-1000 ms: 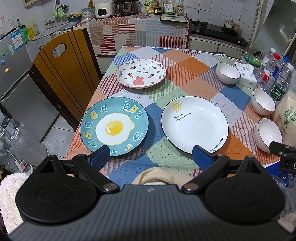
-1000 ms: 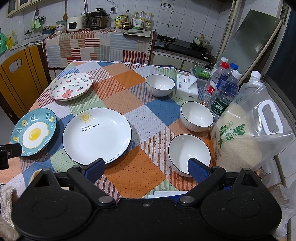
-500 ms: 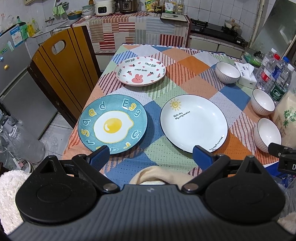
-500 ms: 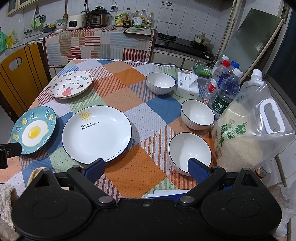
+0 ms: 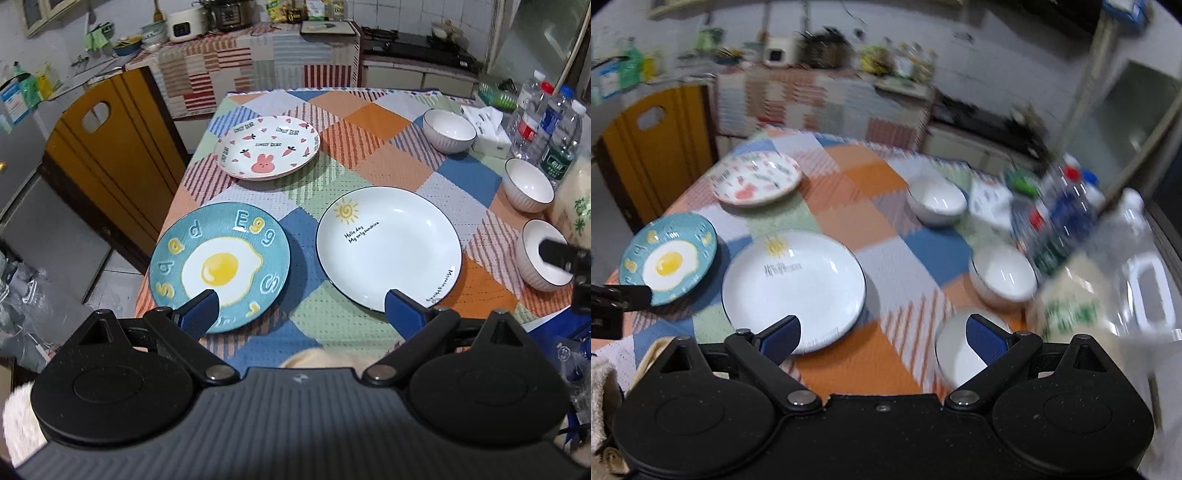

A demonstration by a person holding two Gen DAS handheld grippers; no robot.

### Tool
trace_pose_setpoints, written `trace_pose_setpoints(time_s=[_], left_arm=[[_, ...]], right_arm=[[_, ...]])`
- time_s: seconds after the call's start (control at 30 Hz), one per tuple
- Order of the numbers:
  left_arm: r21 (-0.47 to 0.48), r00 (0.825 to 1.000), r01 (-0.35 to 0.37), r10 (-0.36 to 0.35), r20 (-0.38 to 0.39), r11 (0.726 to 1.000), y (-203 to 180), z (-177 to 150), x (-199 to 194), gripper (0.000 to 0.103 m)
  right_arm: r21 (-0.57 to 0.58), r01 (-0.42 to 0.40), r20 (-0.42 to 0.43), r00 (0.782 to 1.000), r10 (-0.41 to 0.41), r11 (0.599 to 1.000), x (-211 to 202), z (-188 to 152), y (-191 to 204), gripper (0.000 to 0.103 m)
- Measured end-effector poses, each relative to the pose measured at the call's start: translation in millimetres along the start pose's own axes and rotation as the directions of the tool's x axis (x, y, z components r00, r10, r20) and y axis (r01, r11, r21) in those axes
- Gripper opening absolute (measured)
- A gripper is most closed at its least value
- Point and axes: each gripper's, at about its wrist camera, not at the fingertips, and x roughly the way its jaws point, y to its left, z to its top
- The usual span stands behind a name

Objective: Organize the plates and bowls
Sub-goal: 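Reach both tools to the white sun plate and grip its rim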

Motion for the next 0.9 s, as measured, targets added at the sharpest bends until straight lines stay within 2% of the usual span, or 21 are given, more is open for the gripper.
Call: trace_pose_setpoints(time_s=[0.07,0.13,0.2,0.23,0.27,0.33,0.43,0.53,0.6,0.7,0.83,0.9], left_arm=[[0.021,1.0,0.026,-0.026,-0.002,0.999,-1,8,12,0.097],[0.031,1.0,0.022,-0.022,-0.016,0.999,-3,13,27,0.096],[0.033,0.999,0.025,-0.024,-0.029,0.999,-8,15,46,0.095],[0.036,0.999,0.027,-0.025,-0.036,0.999,-11,15,56,0.095],[0.038,0.999,0.032,-0.031,-0.038,0.999,-14,13,64,0.096],[0.025,0.996,0.053,-0.051,-0.071,0.998,-19,11,84,0.095],[-0.035,0.986,0.096,-0.1,-0.133,0.995,-19,6,113,0.095],[-0.08,0.98,0.092,-0.104,-0.167,0.993,-17,3,137,0.089],[-0.054,0.979,0.065,-0.074,-0.192,0.996,-18,1,149,0.08],[-0.003,0.981,0.047,-0.047,-0.189,0.999,-22,-5,153,0.077],[-0.095,0.971,0.082,-0.101,-0.217,0.992,-12,-8,164,0.073],[-0.133,0.968,0.099,-0.126,-0.215,0.986,-9,-7,172,0.065]], right_arm=[[-0.026,-0.028,0.063,0.998,0.029,0.999,8,3,-4,0.098],[-0.037,-0.073,0.127,0.989,0.077,0.997,23,2,-8,0.098],[-0.075,-0.173,0.192,0.964,0.184,0.982,44,-7,-10,0.098],[-0.095,-0.197,0.207,0.955,0.212,0.976,53,-11,-10,0.098],[-0.105,-0.202,0.208,0.953,0.22,0.974,65,-14,-8,0.098],[-0.103,-0.189,0.174,0.963,0.205,0.977,88,-20,-4,0.097],[0.03,-0.254,0.121,0.961,0.248,0.967,119,-28,-10,0.094],[0.127,-0.306,0.099,0.95,0.295,0.943,137,-38,-13,0.087],[0.163,-0.319,0.086,0.947,0.308,0.934,148,-46,-14,0.083],[0.216,-0.342,0.067,0.939,0.336,0.915,160,-57,-16,0.074],[0.259,-0.354,0.039,0.934,0.356,0.899,175,-65,-16,0.064],[0.296,-0.358,0.035,0.93,0.365,0.885,183,-67,-18,0.058]])
